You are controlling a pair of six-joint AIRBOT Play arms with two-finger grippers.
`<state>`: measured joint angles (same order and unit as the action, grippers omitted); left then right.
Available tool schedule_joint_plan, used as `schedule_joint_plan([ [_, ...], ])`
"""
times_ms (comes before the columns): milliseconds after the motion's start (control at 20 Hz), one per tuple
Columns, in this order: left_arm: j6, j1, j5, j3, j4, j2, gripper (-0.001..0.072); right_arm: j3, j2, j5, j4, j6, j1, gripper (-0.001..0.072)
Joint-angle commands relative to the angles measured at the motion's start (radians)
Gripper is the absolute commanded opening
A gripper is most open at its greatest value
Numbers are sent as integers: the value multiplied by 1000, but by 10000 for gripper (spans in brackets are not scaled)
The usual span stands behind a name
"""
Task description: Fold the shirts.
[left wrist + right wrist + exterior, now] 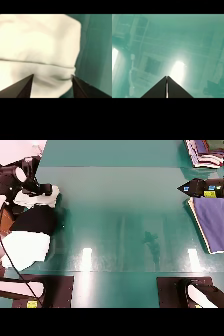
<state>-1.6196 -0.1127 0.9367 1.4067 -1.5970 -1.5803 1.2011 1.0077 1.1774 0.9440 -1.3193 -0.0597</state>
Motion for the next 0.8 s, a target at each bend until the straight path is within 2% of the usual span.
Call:
schedule_joint_plan([
  [0, -4, -18, -7, 1, -15, -56, 253, 1, 2, -1, -1, 0, -1, 17],
  [50, -3, -18, 6, 15, -17, -48, 24, 1, 2, -2, -1, 0, -1, 17],
  [300, 6, -18, 82, 202, -8, 131, 28, 75, 2, -8, -3, 0, -1, 17],
  [500, 114, 9, 257, 415, 97, 367, 27, 244, 2, -31, -1, 0, -1, 17],
  [600, 128, 97, 328, 466, 92, 454, 27, 316, 2, -52, 0, 0, -1, 17],
  [750, 127, 321, 378, 466, 90, 501, 26, 387, 2, -50, 1, 0, -1, 17],
])
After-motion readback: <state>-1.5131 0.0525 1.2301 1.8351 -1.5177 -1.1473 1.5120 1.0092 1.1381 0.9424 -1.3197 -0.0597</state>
